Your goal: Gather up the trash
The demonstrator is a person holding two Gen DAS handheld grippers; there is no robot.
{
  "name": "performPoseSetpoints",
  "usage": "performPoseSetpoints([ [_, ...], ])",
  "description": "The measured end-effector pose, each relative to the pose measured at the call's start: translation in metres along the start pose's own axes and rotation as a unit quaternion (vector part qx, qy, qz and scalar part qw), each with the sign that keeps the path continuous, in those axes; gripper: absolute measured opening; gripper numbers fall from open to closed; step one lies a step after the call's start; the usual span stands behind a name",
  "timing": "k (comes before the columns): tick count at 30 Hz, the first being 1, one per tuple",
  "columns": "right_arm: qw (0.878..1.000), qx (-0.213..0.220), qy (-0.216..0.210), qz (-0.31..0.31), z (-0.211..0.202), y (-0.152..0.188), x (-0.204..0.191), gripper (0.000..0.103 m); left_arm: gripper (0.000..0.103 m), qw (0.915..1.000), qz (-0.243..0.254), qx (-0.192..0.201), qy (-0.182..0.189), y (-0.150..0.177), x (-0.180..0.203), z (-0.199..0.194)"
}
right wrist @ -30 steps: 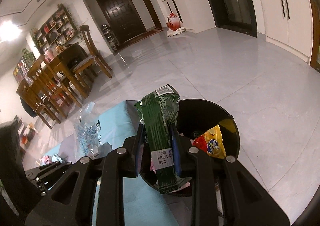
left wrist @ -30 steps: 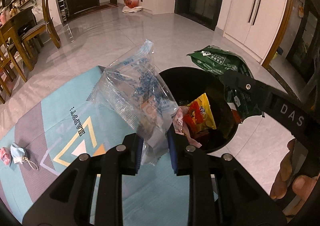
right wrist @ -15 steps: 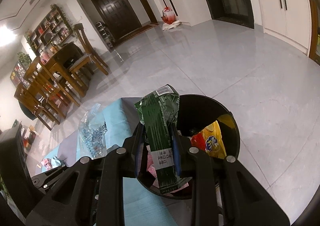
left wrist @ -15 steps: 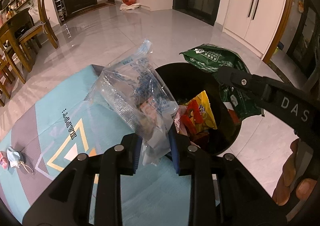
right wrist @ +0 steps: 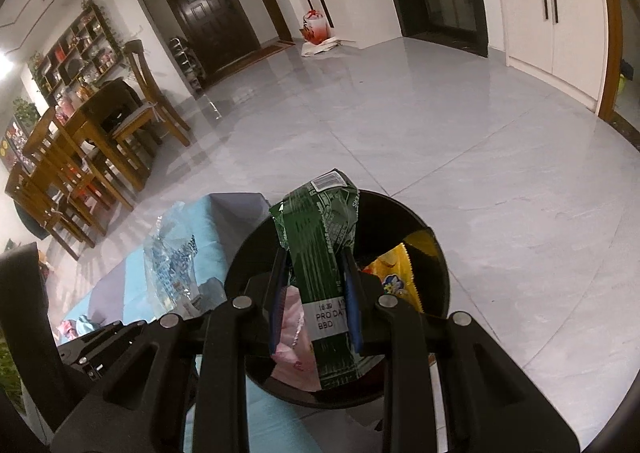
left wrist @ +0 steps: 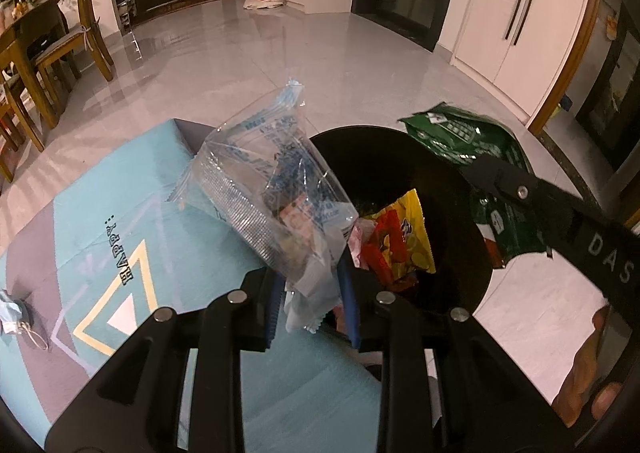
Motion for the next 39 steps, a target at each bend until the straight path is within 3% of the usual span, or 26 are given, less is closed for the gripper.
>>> performPoseSetpoints([
  [39, 0.999, -0.031, 0.037, -0.021, 0.019, 0.008, 0.008, 0.027, 0.029, 0.9993, -0.019, -0.026, 0.016, -0.007, -0.004, 0.027],
])
Point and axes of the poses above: each gripper's, at about its wrist camera, not at the fingertips, and z roughly the way its jaws point, x to its right, y to its underside, the point moved 9 cm from there along z, roughly the way its jaws point, and after that the axes turned 2 degrees about -y, right-handed, at the moved point
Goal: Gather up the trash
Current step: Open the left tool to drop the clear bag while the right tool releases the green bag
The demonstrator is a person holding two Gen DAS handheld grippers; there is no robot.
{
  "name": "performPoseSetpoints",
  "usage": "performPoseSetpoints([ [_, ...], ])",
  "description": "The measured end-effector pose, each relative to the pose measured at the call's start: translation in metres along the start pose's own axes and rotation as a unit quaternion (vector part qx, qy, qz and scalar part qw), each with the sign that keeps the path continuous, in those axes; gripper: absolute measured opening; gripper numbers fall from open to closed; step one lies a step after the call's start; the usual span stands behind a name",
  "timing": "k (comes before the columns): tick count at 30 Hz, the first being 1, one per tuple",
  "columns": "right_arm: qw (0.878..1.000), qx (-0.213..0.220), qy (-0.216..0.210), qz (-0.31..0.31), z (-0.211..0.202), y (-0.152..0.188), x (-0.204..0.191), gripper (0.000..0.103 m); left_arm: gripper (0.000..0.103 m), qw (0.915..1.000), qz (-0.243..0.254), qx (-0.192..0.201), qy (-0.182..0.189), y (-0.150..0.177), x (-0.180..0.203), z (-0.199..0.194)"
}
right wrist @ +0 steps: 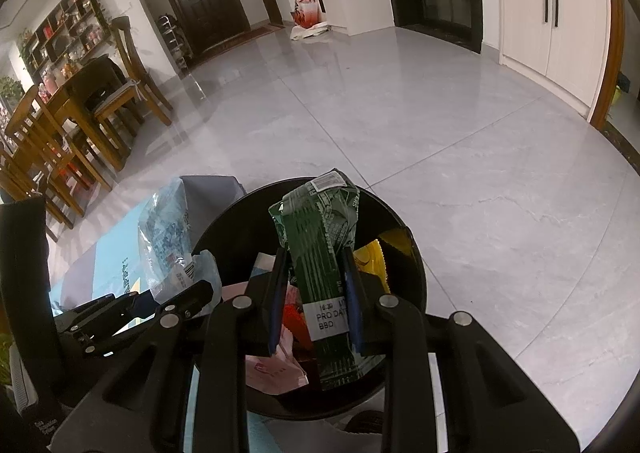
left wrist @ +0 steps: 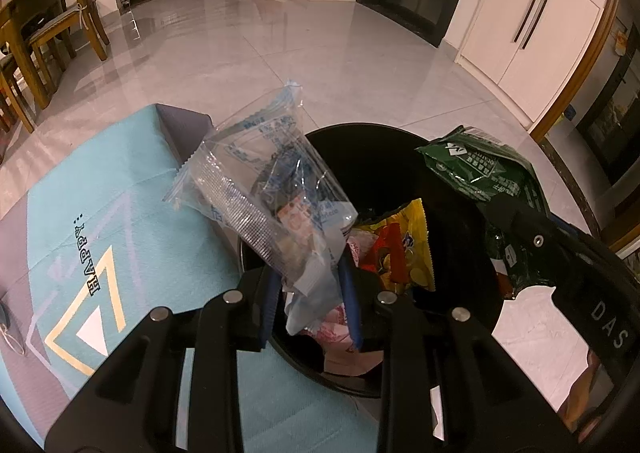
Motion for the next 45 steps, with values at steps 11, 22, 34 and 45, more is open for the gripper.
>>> performPoseSetpoints([
  [11, 1.000, -0.005, 0.003, -0.001, 0.002, 0.003, 0.001, 0.027, 0.031, 1.0000, 0.000, -0.003, 0.001, 0.001, 0.002, 0.005],
  [22, 1.000, -0.011, 0.007, -0.003, 0.006, 0.004, 0.000, 0.027, 0.032, 1.0000, 0.001, -0.006, 0.000, 0.001, 0.003, 0.008],
  [34, 1.000, -0.017, 0.006, -0.005, 0.009, 0.007, -0.001, 0.027, 0.032, 1.0000, 0.001, -0.007, -0.001, 0.001, 0.001, 0.008],
  [45, 1.000, -0.024, 0.009, -0.001, 0.013, 0.012, 0.003, 0.028, 0.033, 1.0000, 0.003, -0.009, -0.001, 0.002, -0.003, 0.008],
])
Point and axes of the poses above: each gripper's, at about its wrist camera, not at the fingertips, and z roughly the way its jaws point, x to its right, y to its underside, the point moved 9 cm from there along z, roughly the way its jaws point, and after that the axes turned 2 degrees about -y, right-handed, at the moved point
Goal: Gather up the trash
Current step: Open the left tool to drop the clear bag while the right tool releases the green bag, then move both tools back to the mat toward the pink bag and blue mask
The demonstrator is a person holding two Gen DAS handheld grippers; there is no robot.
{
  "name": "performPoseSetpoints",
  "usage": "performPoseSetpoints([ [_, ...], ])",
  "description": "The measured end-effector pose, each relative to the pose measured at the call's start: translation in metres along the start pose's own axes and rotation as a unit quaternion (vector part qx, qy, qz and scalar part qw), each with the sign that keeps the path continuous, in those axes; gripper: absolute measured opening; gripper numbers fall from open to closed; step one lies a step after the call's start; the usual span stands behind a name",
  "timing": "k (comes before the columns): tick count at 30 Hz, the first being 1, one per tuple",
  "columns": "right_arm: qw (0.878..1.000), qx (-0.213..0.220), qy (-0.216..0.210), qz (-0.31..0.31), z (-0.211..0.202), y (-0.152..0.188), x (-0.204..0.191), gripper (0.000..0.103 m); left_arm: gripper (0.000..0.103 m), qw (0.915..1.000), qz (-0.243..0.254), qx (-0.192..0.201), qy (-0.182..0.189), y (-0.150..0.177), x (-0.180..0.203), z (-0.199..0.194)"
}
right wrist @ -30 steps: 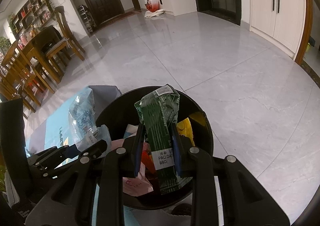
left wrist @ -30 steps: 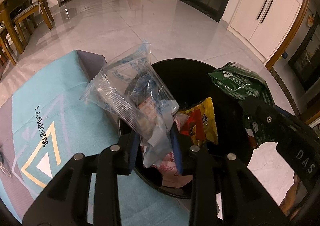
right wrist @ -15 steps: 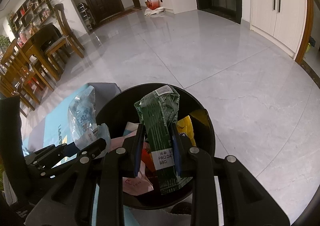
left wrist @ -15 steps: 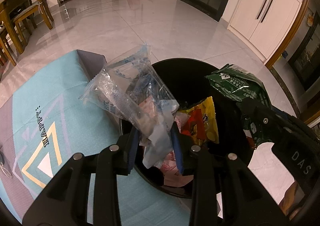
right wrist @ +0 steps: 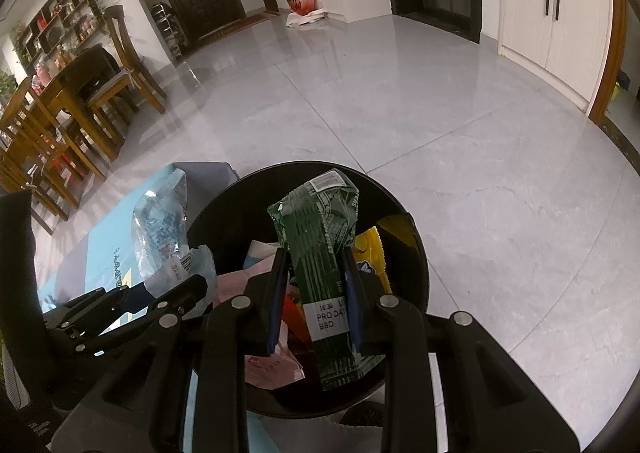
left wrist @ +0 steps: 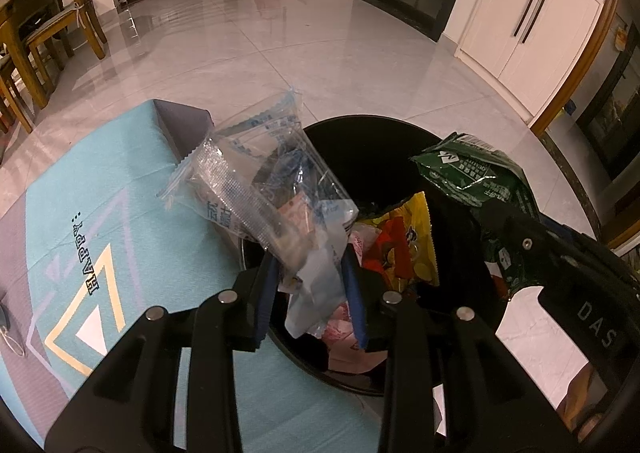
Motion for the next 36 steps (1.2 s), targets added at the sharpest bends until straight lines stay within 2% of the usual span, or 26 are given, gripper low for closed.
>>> performPoseSetpoints([
  [5, 1.000, -0.001, 0.000, 0.000, 0.001, 0.000, 0.002, 0.028, 0.035, 1.0000, 0.003, -0.001, 0.003, 0.000, 0.000, 0.001],
  [9, 1.000, -0.003, 0.003, 0.001, 0.002, -0.002, 0.005, 0.029, 0.044, 1.0000, 0.005, -0.001, 0.007, 0.000, 0.003, 0.001],
  [15, 1.000, -0.004, 0.015, 0.009, 0.001, 0.000, 0.013, 0.043, 0.050, 0.9999, 0.000, 0.006, 0.015, -0.002, 0.001, -0.001],
  [19, 1.000, 0.002, 0.019, 0.012, -0.002, -0.001, 0.016, 0.052, 0.060, 0.9996, -0.001, 0.014, 0.023, -0.004, 0.000, -0.005],
  [21, 1.000, 0.005, 0.017, 0.014, -0.005, -0.001, 0.016, 0.053, 0.062, 0.9994, -0.004, 0.024, 0.025, -0.008, -0.003, -0.011],
  [28, 1.000, 0.017, 0.015, 0.010, -0.011, -0.004, 0.014, 0.054, 0.083, 0.9970, -0.014, 0.071, 0.029, -0.007, -0.017, -0.042],
  [29, 1.000, 0.021, 0.013, 0.009, -0.014, -0.006, 0.011, 0.057, 0.084, 0.9967, -0.017, 0.075, 0.029, -0.004, -0.020, -0.045],
  [31, 0.999, 0.033, 0.012, 0.008, -0.019, -0.009, 0.005, 0.063, 0.089, 0.9955, -0.028, 0.089, 0.021, 0.004, -0.031, -0.055],
  [36, 0.998, 0.061, 0.012, 0.006, -0.032, -0.012, -0.010, 0.065, 0.095, 0.9910, -0.049, 0.124, -0.012, 0.026, -0.070, -0.087],
])
Point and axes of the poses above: each gripper's, at about its wrist camera, not at the fingertips, and z roughly the way its jaws point, x to its right, y to its underside, the point moved 9 cm from there along z, roughly the way its jaws point, and after that the axes turned 2 degrees about -y, right-handed, at the moved point
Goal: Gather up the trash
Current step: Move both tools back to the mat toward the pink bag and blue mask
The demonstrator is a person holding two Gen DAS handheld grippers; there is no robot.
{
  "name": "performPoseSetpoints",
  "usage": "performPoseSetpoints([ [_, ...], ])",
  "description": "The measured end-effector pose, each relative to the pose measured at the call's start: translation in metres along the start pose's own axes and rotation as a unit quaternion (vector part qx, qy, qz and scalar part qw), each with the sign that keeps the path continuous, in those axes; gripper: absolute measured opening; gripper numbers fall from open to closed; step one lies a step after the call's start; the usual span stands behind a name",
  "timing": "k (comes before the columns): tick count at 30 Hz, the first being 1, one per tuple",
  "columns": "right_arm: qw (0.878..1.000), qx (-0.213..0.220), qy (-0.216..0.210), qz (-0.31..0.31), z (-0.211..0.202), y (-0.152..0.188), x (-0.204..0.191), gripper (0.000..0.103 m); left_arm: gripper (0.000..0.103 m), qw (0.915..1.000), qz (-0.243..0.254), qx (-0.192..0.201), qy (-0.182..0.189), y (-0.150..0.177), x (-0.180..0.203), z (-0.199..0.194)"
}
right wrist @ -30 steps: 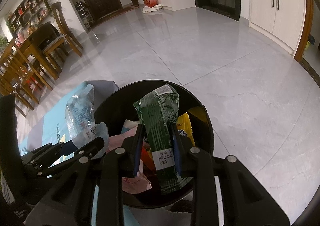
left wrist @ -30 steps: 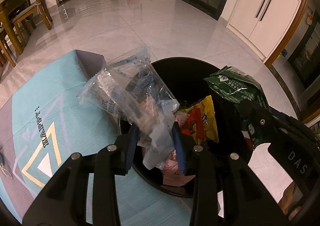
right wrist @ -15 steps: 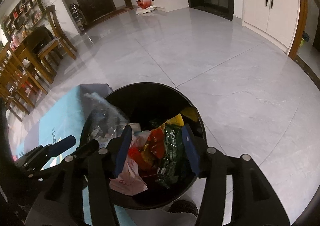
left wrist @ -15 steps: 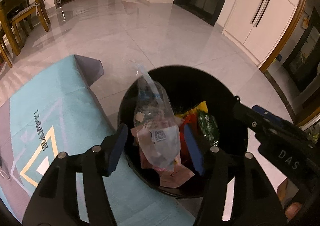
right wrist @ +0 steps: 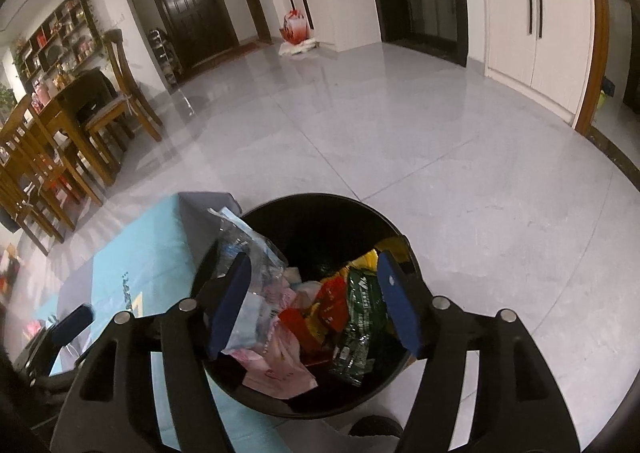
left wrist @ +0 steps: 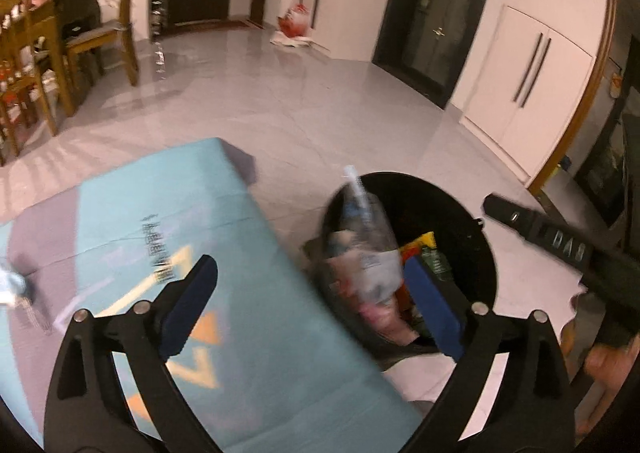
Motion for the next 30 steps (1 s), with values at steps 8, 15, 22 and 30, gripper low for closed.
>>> performPoseSetpoints([
  [8, 0.999, 0.028, -0.007, -0.033, -0.008, -0.002, -0.038, 0.074, 0.099, 0.9992, -0.012, 0.009, -0.036, 0.017, -0.068, -0.046],
  [15, 0.997, 0.040, -0.020, -0.062, -0.013, 0.006, -0.077, 0.086, 0.100, 0.9965, -0.033, 0.003, -0.077, 0.035, -0.134, -0.084],
  [22, 0.993, 0.088, -0.036, -0.076, -0.036, 0.007, -0.108, 0.100, 0.100, 0.9925, -0.071, 0.030, -0.095, 0.035, -0.187, -0.131],
  [30, 0.988, 0.083, -0.093, -0.091, -0.038, 0.029, -0.154, 0.100, 0.100, 0.9790, -0.178, 0.060, -0.080, 0.042, -0.241, -0.168],
])
Point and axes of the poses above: each gripper's, at about its wrist camera, not at the fingertips, and z roughly the way its jaws point, x to its right, y to its underside, the point moved 9 cm from there along z, roughly the way its jaws point, and after that the axes turned 2 degrees about -y, right-handed, at the moved point
